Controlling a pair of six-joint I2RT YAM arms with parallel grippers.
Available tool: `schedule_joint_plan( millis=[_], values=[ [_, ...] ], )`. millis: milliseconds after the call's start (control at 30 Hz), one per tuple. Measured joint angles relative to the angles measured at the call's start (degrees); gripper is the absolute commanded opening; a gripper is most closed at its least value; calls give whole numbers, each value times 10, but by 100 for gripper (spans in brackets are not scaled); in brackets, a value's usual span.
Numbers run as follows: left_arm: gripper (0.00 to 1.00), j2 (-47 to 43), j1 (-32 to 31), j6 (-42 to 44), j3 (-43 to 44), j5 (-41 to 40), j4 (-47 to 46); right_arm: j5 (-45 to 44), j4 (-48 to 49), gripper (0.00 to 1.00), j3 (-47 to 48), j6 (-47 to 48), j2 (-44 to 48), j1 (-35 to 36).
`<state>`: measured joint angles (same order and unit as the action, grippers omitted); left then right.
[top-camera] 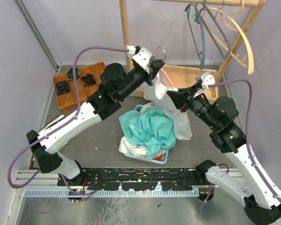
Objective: Remove the t-shirt from the hanger
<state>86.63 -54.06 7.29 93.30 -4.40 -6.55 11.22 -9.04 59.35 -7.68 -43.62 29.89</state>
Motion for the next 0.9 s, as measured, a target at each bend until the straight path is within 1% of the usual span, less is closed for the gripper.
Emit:
schedule_joint_plan(
  millis=[33,67,133,200,267,300,400,600,900],
  values=[
    [0,0,0,0,0,-1,0,0,0,1,0,0,0,0],
    [0,0,0,0,0,-1,0,0,0,3,0,0,0,0],
    [0,0,0,0,0,-2,0,0,0,21,0,0,0,0],
    [0,0,0,-2,0,-5,0,0,-1,44,0,0,0,0],
    [0,0,-1,-5,0,-15,2,-2,1,56,0,2,0,0],
    [0,0,-1,-7,-2,-22,4,-2,3,58,1,0,1,0],
    [0,-3,-1,-12,-9,-52,9,-4,2,63,5,5,1,0],
    [0,-22,9,-12,-9,-105,37,-7,-5,68,9,11,-3,0],
    [0,-94,58,-12,-9,-131,80,-35,-19,68,5,26,18,0]
  ],
)
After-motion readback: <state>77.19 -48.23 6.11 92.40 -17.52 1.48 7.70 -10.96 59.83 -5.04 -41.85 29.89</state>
